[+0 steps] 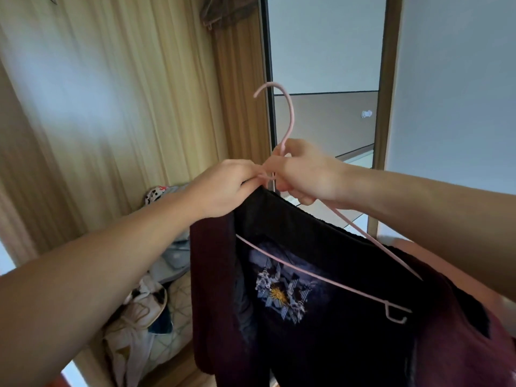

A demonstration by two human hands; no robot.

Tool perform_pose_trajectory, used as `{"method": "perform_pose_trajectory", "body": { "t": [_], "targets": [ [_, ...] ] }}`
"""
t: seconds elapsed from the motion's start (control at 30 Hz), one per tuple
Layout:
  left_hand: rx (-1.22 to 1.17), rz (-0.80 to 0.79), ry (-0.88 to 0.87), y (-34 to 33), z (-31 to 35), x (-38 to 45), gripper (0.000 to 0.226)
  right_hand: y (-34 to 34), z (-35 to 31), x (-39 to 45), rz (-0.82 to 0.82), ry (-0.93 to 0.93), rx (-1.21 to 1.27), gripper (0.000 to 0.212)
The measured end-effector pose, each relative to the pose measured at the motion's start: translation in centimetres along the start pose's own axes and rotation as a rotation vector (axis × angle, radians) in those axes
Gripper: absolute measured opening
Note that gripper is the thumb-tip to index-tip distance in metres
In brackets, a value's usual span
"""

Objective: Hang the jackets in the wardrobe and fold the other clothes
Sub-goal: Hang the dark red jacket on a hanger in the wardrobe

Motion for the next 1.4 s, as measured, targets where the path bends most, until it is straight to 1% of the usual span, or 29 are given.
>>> {"method": "perform_pose_trajectory", "body": {
  "t": [0.13, 0.2, 0.27, 0.3, 0.37, 0.4, 0.43, 0.5, 0.53, 0.6, 0.67, 0.77, 0.83, 0.9, 0.97, 1.03, 1.13, 1.2, 1.23, 1.3, 1.4],
  "targets": [
    [0.068, 0.043, -0.037, 0.0, -0.7, 1.0, 0.020, 2.5, 1.0, -1.8, -0.025, 0.040, -0.084, 0.028],
    [0.080, 0.086, -0.039, 0.2, -1.3, 1.2, 0.019, 4.5, 2.8, -3.8, -0.075, 0.047, -0.212, 0.032],
    [0.088, 0.131, -0.023, 0.6, -2.4, 1.2, 0.020, 6.3, 5.3, -6.3, -0.134, 0.016, -0.372, 0.043],
    [0.094, 0.157, -0.019, 0.9, -2.9, 1.1, 0.019, 7.2, 6.4, -7.4, -0.139, 0.002, -0.390, 0.045],
    [0.117, 0.208, -0.015, 1.3, -3.6, 1.0, 0.018, 8.8, 8.2, -9.0, -0.129, -0.014, -0.328, 0.037],
    [0.124, 0.222, -0.015, 1.5, -3.9, 0.9, 0.017, 9.6, 9.0, -9.5, -0.120, -0.011, -0.337, 0.037],
    [0.131, 0.231, -0.011, 1.7, -4.1, 0.8, 0.017, 10.3, 9.7, -9.9, -0.096, 0.021, -0.413, 0.040],
    [0.140, 0.229, -0.008, 1.9, -4.4, 0.6, 0.018, 11.5, 10.4, -10.0, -0.042, 0.117, -0.693, 0.042],
    [0.136, 0.217, -0.011, 1.9, -4.5, 0.5, 0.020, 11.7, 10.5, -9.9, -0.033, 0.160, -0.793, 0.046],
    [0.131, 0.187, 0.004, 1.8, -4.5, 0.2, 0.030, 11.8, 10.7, -9.6, -0.061, 0.226, -0.848, 0.055],
    [0.158, 0.156, 0.040, 1.6, -4.9, -0.4, 0.039, 11.7, 10.6, -9.3, -0.066, 0.269, -0.856, 0.056],
    [0.222, 0.177, 0.070, 1.4, -5.6, -1.5, 0.034, 11.1, 10.5, -8.8, -0.001, 0.350, -0.865, 0.054],
    [0.242, 0.193, 0.083, 1.0, -5.7, -2.1, 0.030, 9.9, 9.9, -8.2, 0.037, 0.403, -0.827, 0.046],
    [0.257, 0.193, 0.106, 0.7, -5.5, -2.4, 0.035, 8.4, 9.0, -7.2, 0.030, 0.414, -0.786, 0.040],
    [0.252, 0.188, 0.150, 0.9, -6.0, -2.6, 0.049, 7.4, 8.0, -6.3, -0.006, 0.390, -0.746, 0.039],
    [0.229, 0.196, 0.173, 1.5, -6.9, -3.1, 0.050, 6.8, 6.9, -5.7, -0.068, 0.344, -0.698, 0.036],
    [0.174, 0.208, 0.176, 2.1, -7.9, -3.9, 0.031, 5.8, 5.5, -5.1, -0.149, 0.218, -0.581, 0.035],
    [0.147, 0.187, 0.205, 2.2, -8.5, -4.1, 0.020, 4.9, 4.8, -4.6, -0.182, 0.179, -0.536, 0.030],
    [0.142, 0.174, 0.228, 2.2, -8.8, -4.1, 0.018, 4.4, 4.4, -4.3, -0.179, 0.177, -0.516, 0.027],
    [0.146, 0.162, 0.294, 2.3, -9.3, -4.1, 0.019, 3.9, 3.1, -3.4, -0.134, 0.172, -0.467, 0.027],
    [0.177, 0.206, 0.382, 3.1, -9.7, -4.0, 0.023, 3.7, 0.8, -2.0, -0.082, 0.165, -0.429, 0.030]
  ]
}}
Point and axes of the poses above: each hand's wrist, its own x-axis towards the middle knuckle, its own y-axis out of the back of the hand, z = x × y, the point moved 4 cm from there along x, towards the middle knuckle, and after that the axes turned 6 degrees about x, right-handed, at the moved point
